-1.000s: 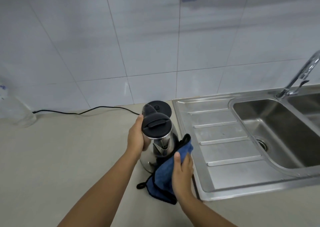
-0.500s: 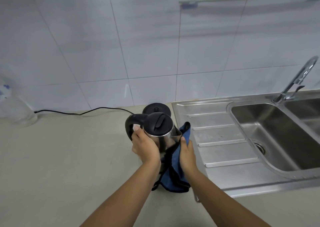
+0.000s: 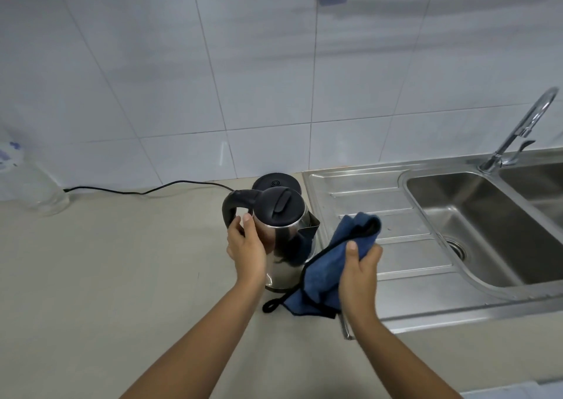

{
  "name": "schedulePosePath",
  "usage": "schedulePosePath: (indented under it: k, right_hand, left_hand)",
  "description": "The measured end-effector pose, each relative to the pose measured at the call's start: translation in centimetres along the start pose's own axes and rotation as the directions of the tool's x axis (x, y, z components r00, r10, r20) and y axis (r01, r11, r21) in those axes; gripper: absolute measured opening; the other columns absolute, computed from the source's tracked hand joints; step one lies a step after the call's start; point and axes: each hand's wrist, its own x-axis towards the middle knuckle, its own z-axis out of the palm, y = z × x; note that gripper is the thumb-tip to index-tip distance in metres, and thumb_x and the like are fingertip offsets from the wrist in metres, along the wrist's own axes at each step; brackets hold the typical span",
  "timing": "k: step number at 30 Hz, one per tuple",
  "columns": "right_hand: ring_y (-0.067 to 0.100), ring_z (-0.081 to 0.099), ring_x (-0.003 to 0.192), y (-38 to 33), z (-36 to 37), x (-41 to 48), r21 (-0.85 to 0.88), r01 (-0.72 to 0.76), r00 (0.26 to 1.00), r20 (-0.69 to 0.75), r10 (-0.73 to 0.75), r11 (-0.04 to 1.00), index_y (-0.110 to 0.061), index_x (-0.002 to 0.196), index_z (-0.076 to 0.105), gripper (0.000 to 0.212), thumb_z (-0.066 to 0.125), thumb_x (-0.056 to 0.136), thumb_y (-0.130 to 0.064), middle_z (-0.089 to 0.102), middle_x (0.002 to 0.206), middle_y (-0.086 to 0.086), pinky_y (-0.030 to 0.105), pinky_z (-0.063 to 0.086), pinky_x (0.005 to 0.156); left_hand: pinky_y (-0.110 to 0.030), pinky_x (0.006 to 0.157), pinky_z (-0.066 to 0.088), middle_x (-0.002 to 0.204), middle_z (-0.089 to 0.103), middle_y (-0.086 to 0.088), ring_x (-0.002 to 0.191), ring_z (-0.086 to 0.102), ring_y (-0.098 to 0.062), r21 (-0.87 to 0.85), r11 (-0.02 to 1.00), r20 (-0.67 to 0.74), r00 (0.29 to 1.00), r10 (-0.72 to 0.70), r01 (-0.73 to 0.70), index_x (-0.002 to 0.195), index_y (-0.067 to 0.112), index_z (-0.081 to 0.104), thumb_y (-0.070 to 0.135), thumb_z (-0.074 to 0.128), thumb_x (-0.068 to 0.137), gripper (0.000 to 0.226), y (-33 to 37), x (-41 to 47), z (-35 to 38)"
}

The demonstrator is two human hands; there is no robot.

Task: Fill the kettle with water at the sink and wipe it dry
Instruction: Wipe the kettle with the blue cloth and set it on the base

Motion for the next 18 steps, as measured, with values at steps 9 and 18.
schedulePosePath:
  k: [9,18]
  right_hand:
    - [0.03,0.058,0.102,2.6,-0.2,4.9,-0.579,0.101,0.987,0.158,-0.01,0.809,-0.012,0.112,0.047,0.023,0.046,0.107,-0.035,0.059,0.108,0.011,0.049,0.053,0.086]
    - [0.027,0.019,0.158,7.4,0.2,2.8,-0.64,0.23,0.939,0.344,0.006,0.733,-0.022,0.15,0.046,0.054,0.059,0.101,-0.042,0.024,0.171,0.002,0.045,0.022,0.127]
  left_hand:
    - [-0.041,0.115,0.022,0.149,0.037,-0.005,0.14,0.025,-0.022,0.242,0.872,0.135,0.905,0.404,-0.426,0.139,0.015,0.042,0.066,0.041,0.078,0.08,3.3,3.5,-1.4]
    - [-0.043,0.095,0.047,0.107,0.06,0.003,0.105,0.057,-0.017,0.24,0.879,0.266,0.899,0.349,-0.412,0.108,0.021,0.056,0.071,0.053,0.073,0.061,3.1,6.1,-1.8]
